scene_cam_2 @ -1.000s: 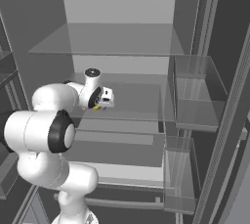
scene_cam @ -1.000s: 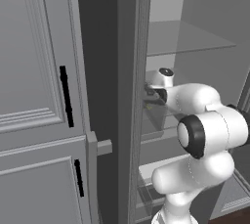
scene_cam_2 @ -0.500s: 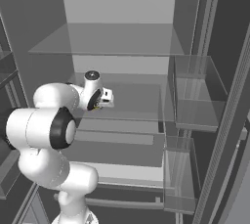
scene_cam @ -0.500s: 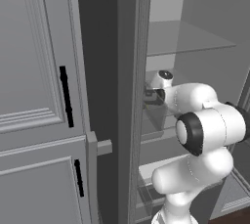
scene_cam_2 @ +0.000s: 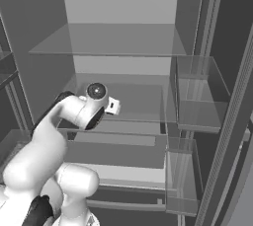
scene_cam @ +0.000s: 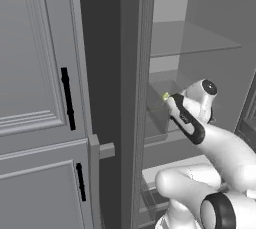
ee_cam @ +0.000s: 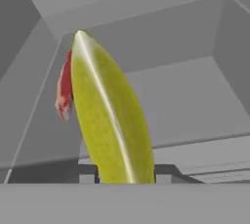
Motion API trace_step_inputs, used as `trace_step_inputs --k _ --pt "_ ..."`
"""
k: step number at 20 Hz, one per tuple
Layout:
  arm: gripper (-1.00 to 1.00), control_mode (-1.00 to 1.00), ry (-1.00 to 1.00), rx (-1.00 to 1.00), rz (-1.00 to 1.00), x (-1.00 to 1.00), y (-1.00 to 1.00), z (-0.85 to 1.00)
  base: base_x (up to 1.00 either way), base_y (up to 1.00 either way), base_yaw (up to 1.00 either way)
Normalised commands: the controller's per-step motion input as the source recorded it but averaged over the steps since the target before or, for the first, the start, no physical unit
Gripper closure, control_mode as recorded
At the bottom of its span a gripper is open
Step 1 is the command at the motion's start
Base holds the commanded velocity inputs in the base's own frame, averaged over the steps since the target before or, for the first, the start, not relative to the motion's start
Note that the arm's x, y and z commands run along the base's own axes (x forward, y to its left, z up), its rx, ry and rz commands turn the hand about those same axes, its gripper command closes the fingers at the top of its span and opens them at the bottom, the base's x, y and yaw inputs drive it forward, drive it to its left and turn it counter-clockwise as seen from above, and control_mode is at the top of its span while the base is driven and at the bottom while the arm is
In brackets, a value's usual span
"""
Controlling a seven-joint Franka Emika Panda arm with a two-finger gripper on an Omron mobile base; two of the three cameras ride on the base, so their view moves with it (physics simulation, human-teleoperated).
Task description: Place one lemon wedge and one steak in each tupperware on the nearby counter, to pack two identical lunches.
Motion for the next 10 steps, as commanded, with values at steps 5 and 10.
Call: trace_step_inputs --k 5,10 --pt "1.0 -1.0 -0.01 0.0 -0.16 -1.0 -0.28 1.0 0.0 0.0 0.0" --pt "1.0 -1.0 0.01 0.0 -0.15 -1.0 -0.65 0.97 0.0 0.0 0.0"
